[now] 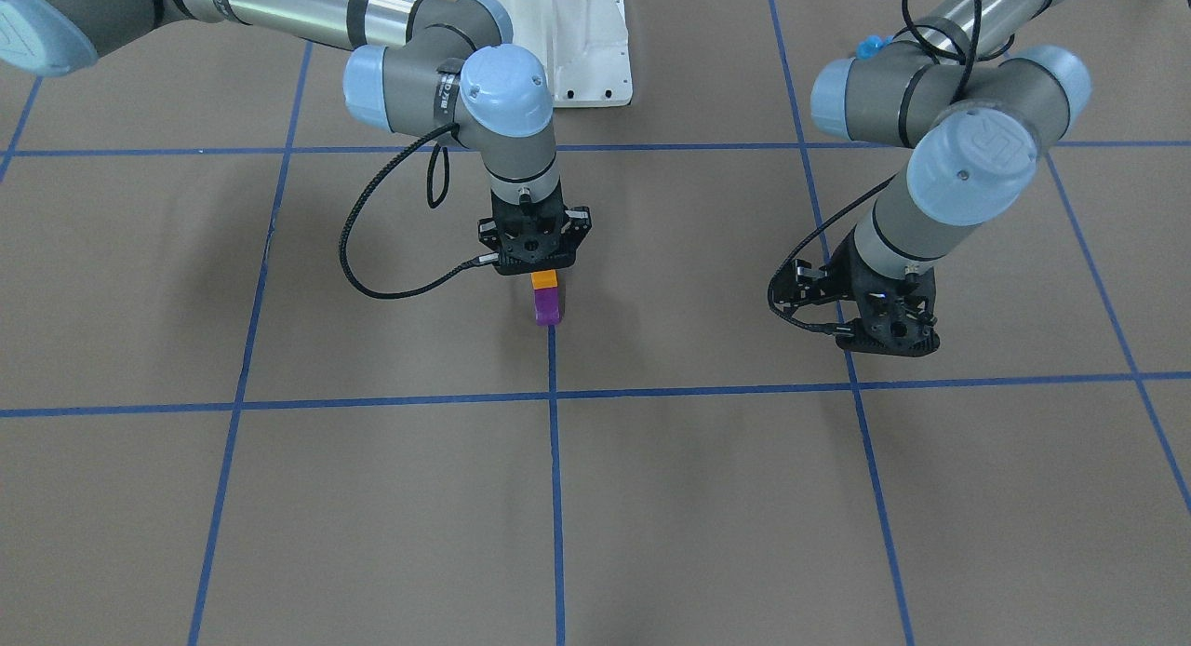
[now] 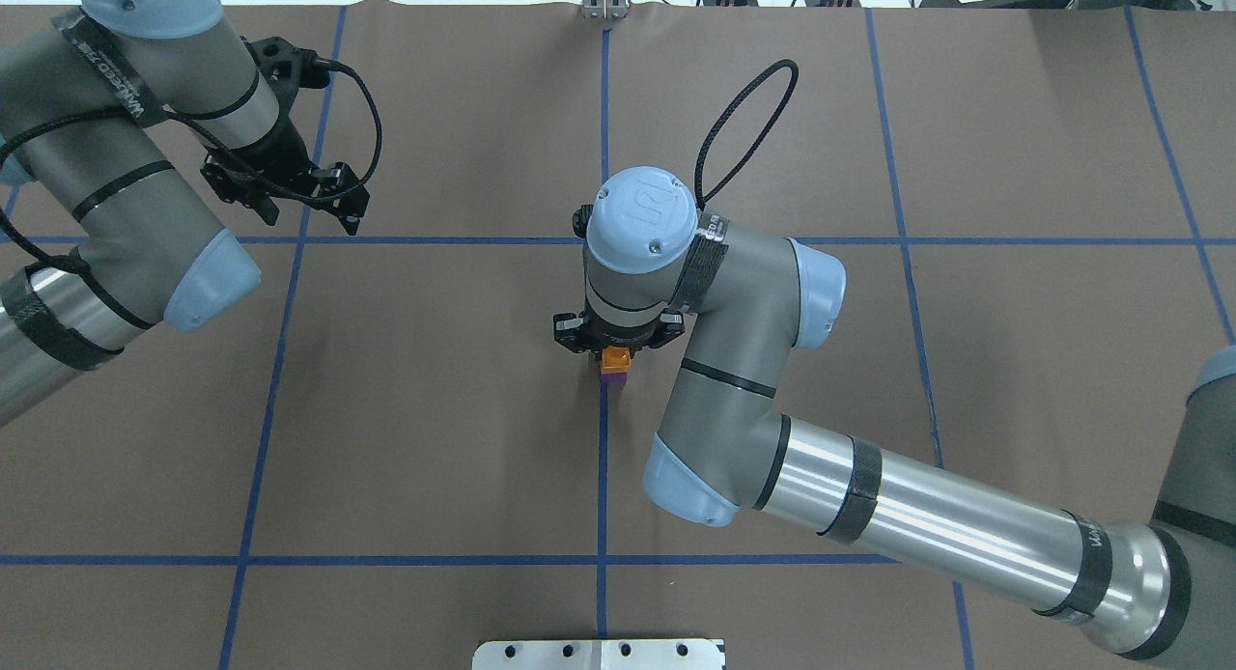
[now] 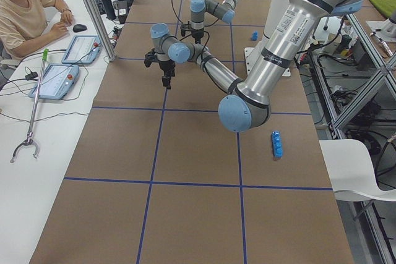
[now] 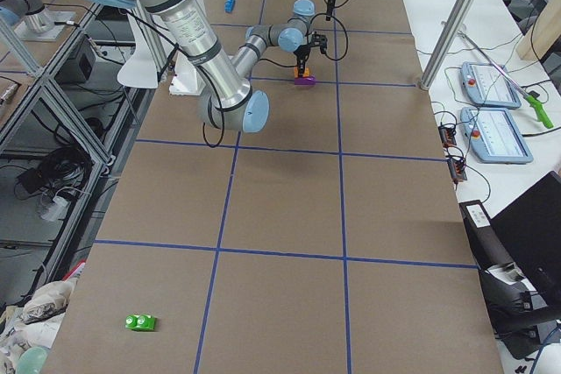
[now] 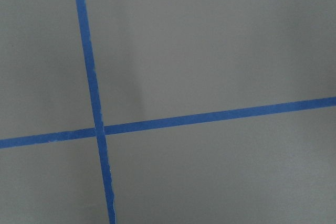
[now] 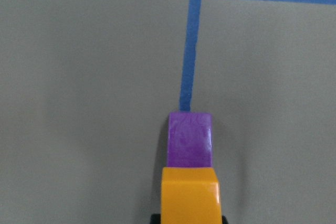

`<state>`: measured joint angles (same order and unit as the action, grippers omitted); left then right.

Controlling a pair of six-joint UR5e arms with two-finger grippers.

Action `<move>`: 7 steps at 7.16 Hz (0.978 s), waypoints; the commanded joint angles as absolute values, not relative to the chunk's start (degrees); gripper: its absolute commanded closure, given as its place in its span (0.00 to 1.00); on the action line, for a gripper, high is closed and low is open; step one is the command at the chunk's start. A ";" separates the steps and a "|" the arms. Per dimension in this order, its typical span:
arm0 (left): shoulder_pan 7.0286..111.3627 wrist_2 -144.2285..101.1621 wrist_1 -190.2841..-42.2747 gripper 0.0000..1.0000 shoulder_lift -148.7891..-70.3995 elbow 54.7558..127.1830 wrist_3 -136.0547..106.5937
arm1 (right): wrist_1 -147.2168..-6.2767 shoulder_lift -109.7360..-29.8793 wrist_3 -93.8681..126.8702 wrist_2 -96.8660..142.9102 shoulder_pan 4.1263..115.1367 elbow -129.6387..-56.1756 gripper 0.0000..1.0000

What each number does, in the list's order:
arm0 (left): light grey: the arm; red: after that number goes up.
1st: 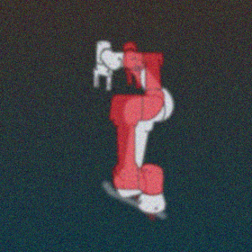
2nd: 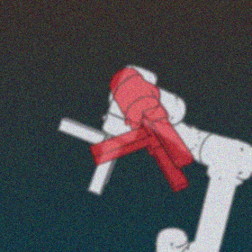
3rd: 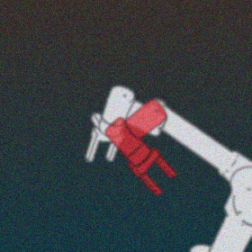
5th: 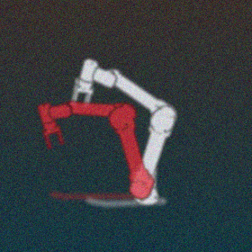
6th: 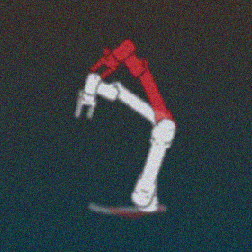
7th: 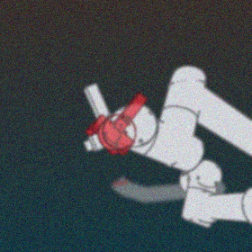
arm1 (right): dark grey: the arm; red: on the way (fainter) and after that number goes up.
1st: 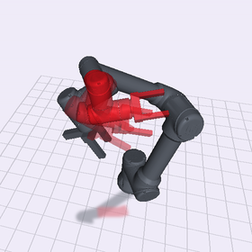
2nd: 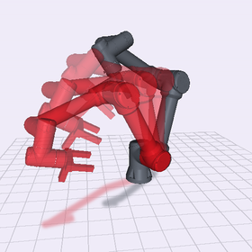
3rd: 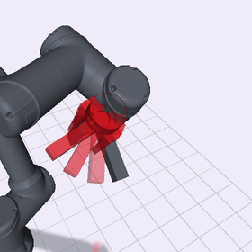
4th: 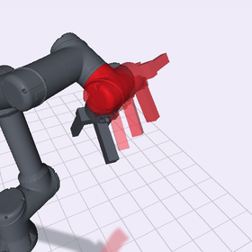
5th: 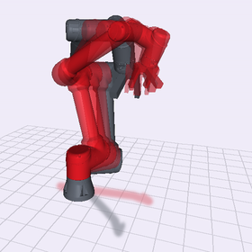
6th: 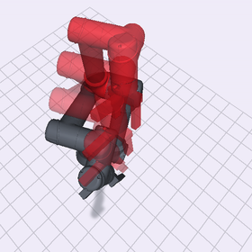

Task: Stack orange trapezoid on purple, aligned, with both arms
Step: 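Lower the orange trapezoid onto the purple one, aligning edges, right gripper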

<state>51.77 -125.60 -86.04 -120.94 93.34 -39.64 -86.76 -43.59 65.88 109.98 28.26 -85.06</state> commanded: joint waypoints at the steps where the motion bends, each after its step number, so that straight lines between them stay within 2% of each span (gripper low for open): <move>1: 51.77 -125.60 -86.04 0.01 -120.94 93.34 -39.73 | -86.66 -43.59 65.13 109.86 27.86 -84.64 1.00; 7: 51.68 -125.59 -86.04 0.00 -121.03 93.60 -39.90 | -86.57 -43.59 64.78 107.94 27.16 -84.46 1.00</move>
<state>51.68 -125.56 -86.04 -121.02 93.52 -39.90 -86.58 -43.59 64.85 109.00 27.54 -84.47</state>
